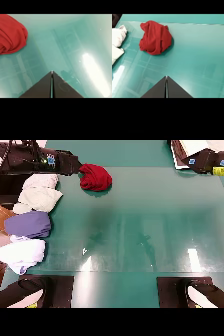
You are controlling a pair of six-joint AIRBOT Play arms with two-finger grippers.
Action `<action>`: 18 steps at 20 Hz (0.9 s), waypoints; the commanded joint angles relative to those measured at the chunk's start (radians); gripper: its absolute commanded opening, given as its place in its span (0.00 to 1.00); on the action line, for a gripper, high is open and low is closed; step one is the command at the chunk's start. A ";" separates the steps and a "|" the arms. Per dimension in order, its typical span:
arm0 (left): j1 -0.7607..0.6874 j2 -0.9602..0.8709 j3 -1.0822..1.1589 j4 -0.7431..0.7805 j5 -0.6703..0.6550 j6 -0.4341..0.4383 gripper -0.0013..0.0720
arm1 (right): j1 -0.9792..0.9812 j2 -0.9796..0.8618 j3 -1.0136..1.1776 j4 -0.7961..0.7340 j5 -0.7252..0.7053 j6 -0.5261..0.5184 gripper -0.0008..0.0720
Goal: Fold the shirts.
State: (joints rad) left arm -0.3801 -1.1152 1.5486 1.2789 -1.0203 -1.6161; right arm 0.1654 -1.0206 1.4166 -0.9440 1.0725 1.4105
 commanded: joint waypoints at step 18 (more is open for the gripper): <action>0.001 -0.037 0.000 0.148 0.253 0.052 0.78 | 0.000 -0.001 0.001 0.002 -0.008 0.000 0.03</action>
State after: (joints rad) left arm -0.3805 -1.1294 1.5486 1.3266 -0.8948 -1.5978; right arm 0.1654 -1.0206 1.4166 -0.9428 1.0698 1.4105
